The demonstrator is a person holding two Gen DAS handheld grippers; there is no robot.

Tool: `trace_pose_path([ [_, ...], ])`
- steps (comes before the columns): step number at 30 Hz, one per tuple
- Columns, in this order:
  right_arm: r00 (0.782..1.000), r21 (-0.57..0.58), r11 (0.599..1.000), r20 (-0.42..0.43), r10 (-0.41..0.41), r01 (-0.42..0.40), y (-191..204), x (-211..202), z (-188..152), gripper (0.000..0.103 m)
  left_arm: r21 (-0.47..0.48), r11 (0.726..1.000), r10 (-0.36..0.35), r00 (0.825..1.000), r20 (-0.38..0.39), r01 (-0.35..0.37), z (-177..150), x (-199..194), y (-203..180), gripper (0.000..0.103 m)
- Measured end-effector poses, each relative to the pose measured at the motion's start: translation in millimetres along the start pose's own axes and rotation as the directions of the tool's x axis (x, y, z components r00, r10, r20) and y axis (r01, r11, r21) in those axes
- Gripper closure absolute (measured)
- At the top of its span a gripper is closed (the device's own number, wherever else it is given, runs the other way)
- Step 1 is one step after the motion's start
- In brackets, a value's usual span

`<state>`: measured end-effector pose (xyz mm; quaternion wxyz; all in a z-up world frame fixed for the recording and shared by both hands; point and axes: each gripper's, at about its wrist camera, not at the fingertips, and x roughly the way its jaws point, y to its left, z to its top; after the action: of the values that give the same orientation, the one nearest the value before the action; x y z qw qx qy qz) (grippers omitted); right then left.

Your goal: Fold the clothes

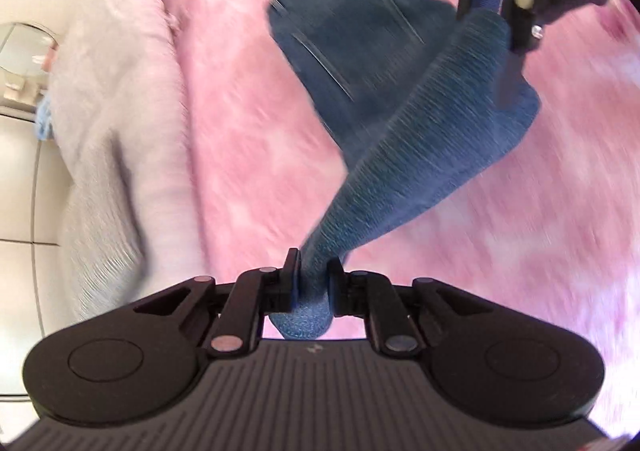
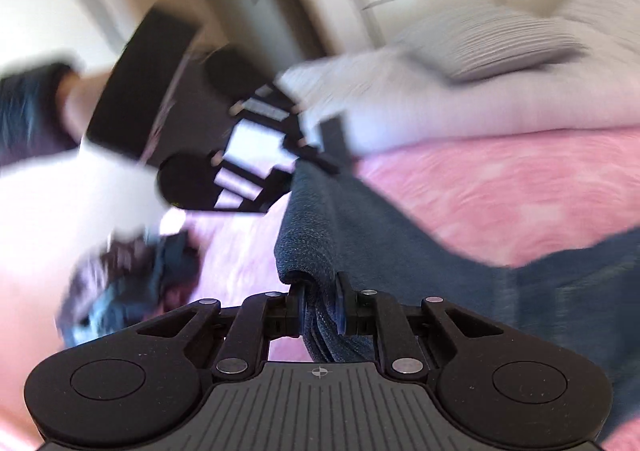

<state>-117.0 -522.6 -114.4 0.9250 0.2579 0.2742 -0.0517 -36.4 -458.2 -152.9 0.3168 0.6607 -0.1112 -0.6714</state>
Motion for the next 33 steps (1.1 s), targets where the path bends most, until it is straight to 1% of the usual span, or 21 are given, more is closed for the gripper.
trace_pose_path([
  [2,0.998,0.065,0.998,0.056,-0.022,0.019,-34.8,-30.1,14.8,0.089,0.003,1.0,0.025,1.0,0.019,-0.025,40.9,1.4,22.1,0.093],
  [4,0.994,0.13,0.991,0.101,-0.04,0.026,-72.2,-56.1,22.0,0.089,-0.009,0.999,0.031,0.999,0.038,-0.03,86.8,13.6,44.0,0.093],
  [6,0.989,0.197,0.98,0.136,-0.064,0.036,-114.7,-78.8,22.5,0.089,-0.001,1.0,0.031,0.998,0.049,-0.031,133.3,34.7,57.4,0.092],
  [9,0.983,0.308,0.95,0.157,-0.099,0.047,-182.6,-104.7,14.8,0.089,0.012,1.0,0.01,0.998,0.058,-0.01,201.4,81.6,71.4,0.092],
  [10,0.981,0.349,0.936,0.159,-0.11,0.048,-205.9,-111.1,9.5,0.089,-0.001,1.0,-0.004,0.998,0.056,0.004,220.6,101.1,75.1,0.09],
  [12,0.98,0.446,0.894,0.153,-0.124,0.044,-254.9,-115.3,-2.9,0.089,-0.034,0.999,-0.031,0.998,0.05,0.033,257.9,140.2,82.6,0.084],
  [14,0.981,0.535,0.844,0.14,-0.132,0.037,-303.5,-115.8,-15.3,0.089,-0.126,0.99,-0.056,0.998,0.03,0.06,286.1,176.0,90.3,0.08],
  [15,0.983,0.569,0.822,0.129,-0.131,0.035,-326.0,-113.0,-22.9,0.089,-0.169,0.983,-0.06,0.998,0.027,0.064,292.5,186.7,92.5,0.079],
  [18,0.989,0.676,0.734,0.057,-0.139,0.064,-389.0,-108.4,-45.6,0.088,-0.29,0.954,-0.081,0.997,0.015,0.082,296.9,199.1,95.9,0.077],
  [20,0.99,0.706,0.7,-0.004,-0.144,0.105,-411.3,-113.0,-50.9,0.081,-0.381,0.92,-0.09,0.996,0.01,0.087,284.9,197.5,99.7,0.074],
  [21,0.989,0.709,0.695,-0.022,-0.147,0.119,-417.8,-117.1,-51.6,0.081,-0.428,0.9,-0.096,0.995,0.005,0.088,276.5,196.4,101.0,0.07],
  [23,0.985,0.665,0.732,-0.028,-0.171,0.146,-411.8,-131.7,-44.9,0.081,-0.517,0.852,-0.113,0.993,-0.023,0.085,257.4,196.7,100.7,0.069],
  [24,0.982,0.636,0.754,-0.032,-0.188,0.165,-407.0,-138.4,-40.4,0.081,-0.563,0.823,-0.124,0.992,-0.037,0.082,247.5,197.0,99.6,0.069],
  [26,0.974,0.58,0.79,-0.033,-0.222,0.2,-398.5,-143.6,-30.6,0.081,-0.653,0.752,-0.161,0.986,-0.05,0.089,229.7,197.9,93.2,0.069],
  [28,0.97,0.533,0.817,-0.029,-0.242,0.22,-393.1,-143.4,-22.0,0.08,-0.715,0.693,-0.2,0.978,-0.063,0.095,213.7,202.1,82.3,0.069],
  [30,0.976,0.513,0.835,-0.023,-0.218,0.198,-396.2,-130.3,-16.4,0.08,-0.75,0.654,-0.224,0.972,-0.074,0.094,201.0,207.0,67.7,0.069],
  [31,0.977,0.511,0.837,-0.033,-0.209,0.196,-399.3,-120.2,-14.3,0.079,-0.763,0.64,-0.236,0.969,-0.078,0.094,195.8,210.1,59.9,0.069],
  [32,0.977,0.51,0.836,-0.05,-0.206,0.203,-402.5,-109.9,-15.0,0.072,-0.775,0.625,-0.248,0.965,-0.082,0.095,191.1,213.6,52.1,0.069],
  [33,0.977,0.509,0.835,-0.067,-0.204,0.21,-405.7,-99.5,-15.7,0.072,-0.785,0.612,-0.258,0.963,-0.083,0.097,187.0,217.5,44.3,0.069],
])
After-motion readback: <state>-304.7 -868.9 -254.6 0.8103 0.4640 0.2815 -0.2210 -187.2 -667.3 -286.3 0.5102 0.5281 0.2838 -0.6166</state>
